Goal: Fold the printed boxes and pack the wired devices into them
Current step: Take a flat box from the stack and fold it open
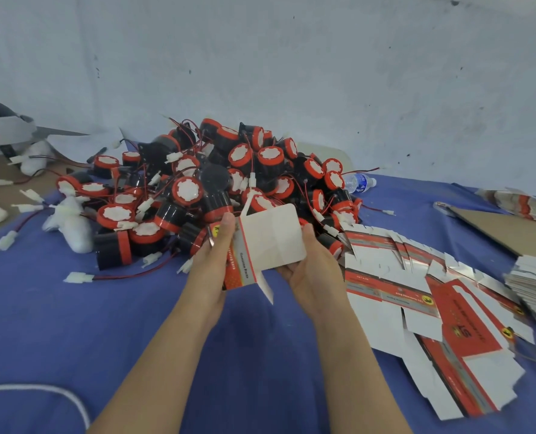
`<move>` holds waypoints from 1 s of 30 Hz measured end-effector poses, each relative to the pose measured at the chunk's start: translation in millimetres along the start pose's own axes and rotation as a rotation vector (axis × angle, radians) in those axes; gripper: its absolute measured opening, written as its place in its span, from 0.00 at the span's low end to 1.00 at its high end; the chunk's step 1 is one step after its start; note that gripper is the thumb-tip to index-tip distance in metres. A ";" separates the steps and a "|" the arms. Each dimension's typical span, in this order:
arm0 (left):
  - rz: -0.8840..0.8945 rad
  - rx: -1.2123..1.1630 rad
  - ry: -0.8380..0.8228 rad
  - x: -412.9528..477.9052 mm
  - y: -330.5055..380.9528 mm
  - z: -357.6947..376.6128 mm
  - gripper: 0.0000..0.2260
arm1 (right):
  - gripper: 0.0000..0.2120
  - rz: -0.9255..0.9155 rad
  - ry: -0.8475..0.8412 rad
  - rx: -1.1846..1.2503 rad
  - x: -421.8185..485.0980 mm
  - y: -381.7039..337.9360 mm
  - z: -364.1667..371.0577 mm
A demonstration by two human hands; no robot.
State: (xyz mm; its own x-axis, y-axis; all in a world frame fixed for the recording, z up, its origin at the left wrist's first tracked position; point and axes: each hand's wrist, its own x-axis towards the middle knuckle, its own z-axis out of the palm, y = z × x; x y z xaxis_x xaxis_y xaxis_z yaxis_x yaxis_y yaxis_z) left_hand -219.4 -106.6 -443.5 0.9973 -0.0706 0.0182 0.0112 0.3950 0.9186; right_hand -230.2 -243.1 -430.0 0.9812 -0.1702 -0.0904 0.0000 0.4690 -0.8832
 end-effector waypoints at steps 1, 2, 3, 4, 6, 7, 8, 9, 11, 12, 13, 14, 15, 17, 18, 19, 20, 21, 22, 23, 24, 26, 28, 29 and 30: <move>0.004 -0.006 -0.002 0.0 1.3 -1.3 0.34 | 0.10 0.021 -0.034 -0.018 -0.7 1.4 -0.9; 0.008 -0.007 -0.007 -0.1 2.5 -2.7 0.35 | 0.07 0.048 -0.070 -0.026 -1.8 2.4 -1.4; 0.010 0.004 -0.006 -1.1 3.6 -2.8 0.35 | 0.08 0.066 -0.107 -0.027 -2.7 2.6 -2.2; 0.011 0.017 0.002 -1.7 4.1 -3.1 0.36 | 0.08 0.078 -0.138 -0.017 -3.1 2.9 -2.2; 0.014 0.025 0.017 -2.7 4.6 -2.7 0.37 | 0.11 0.093 -0.175 0.001 -4.1 3.9 1.7; 0.015 0.019 0.024 -3.2 4.2 -2.3 0.38 | 0.16 0.100 -0.172 0.003 -4.4 4.5 4.5; 0.019 0.019 0.040 -3.6 3.5 -2.4 0.39 | 0.18 0.109 -0.158 -0.001 -4.2 5.5 7.1; 0.026 0.031 0.061 -4.1 3.0 -2.8 0.39 | 0.17 0.107 -0.141 -0.003 -3.7 6.4 8.5; 0.035 0.071 0.098 -3.6 2.8 -3.9 0.39 | 0.12 0.102 -0.130 -0.013 -4.8 6.7 7.6; 0.026 0.087 0.099 -3.4 3.0 -4.3 0.40 | 0.10 0.090 -0.147 -0.031 -5.0 6.7 5.4; 0.010 0.096 0.090 -3.7 4.0 -3.9 0.40 | 0.08 0.061 -0.171 -0.071 -4.1 7.1 2.0; -0.006 0.096 0.080 -4.7 4.8 -3.6 0.40 | 0.08 0.028 -0.182 -0.126 -5.0 6.5 0.7; -0.022 0.087 0.068 -5.8 5.8 -3.0 0.41 | 0.08 -0.010 -0.179 -0.182 -5.6 6.0 -0.2; -0.054 0.027 0.005 -6.2 4.5 -3.7 0.39 | 0.11 -0.102 -0.084 -0.310 -4.3 7.5 -0.1; -0.060 -0.020 -0.058 -6.9 3.7 -3.9 0.37 | 0.12 -0.141 -0.015 -0.371 -2.7 9.6 0.5; -0.063 -0.070 -0.125 -7.8 3.6 -3.6 0.35 | 0.14 -0.153 0.030 -0.426 -1.4 10.4 1.0; -0.071 -0.127 -0.184 -7.8 3.2 -4.0 0.33 | 0.15 -0.121 0.024 -0.425 -1.9 10.7 2.8; -0.086 -0.198 -0.225 -7.1 2.8 -4.8 0.33 | 0.17 -0.039 -0.031 -0.366 -2.6 12.1 4.6; -0.098 -0.273 -0.257 -6.5 2.5 -6.1 0.32 | 0.18 0.079 -0.090 -0.266 -3.7 12.8 7.6; -0.099 -0.330 -0.279 -5.9 3.0 -7.1 0.31 | 0.18 0.167 -0.132 -0.168 -3.9 14.2 9.2; -0.095 -0.356 -0.284 -5.8 3.5 -7.4 0.30 | 0.18 0.211 -0.151 -0.144 -4.7 14.6 11.5; -0.109 -0.317 -0.229 -8.1 4.8 -4.7 0.30 | 0.16 0.160 -0.064 -0.344 -5.5 16.2 15.1; -0.131 -0.278 -0.170 -11.3 5.2 1.1 0.31 | 0.22 0.073 0.049 -0.516 -3.9 18.1 12.9; -0.112 -0.279 -0.142 -12.1 6.3 3.8 0.30 | 0.24 0.040 0.086 -0.549 -1.9 18.2 10.5; -0.068 -0.300 -0.106 -11.8 8.6 5.0 0.28 | 0.23 -0.002 0.136 -0.545 -0.4 17.0 8.6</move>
State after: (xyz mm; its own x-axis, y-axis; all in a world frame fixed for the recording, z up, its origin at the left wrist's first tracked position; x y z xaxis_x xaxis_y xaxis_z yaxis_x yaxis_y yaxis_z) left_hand -231.4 -106.9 -433.8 0.9808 -0.1945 0.0165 0.1137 0.6375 0.7620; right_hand -228.9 -227.6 -441.0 0.9476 -0.2979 -0.1155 -0.1334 -0.0406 -0.9902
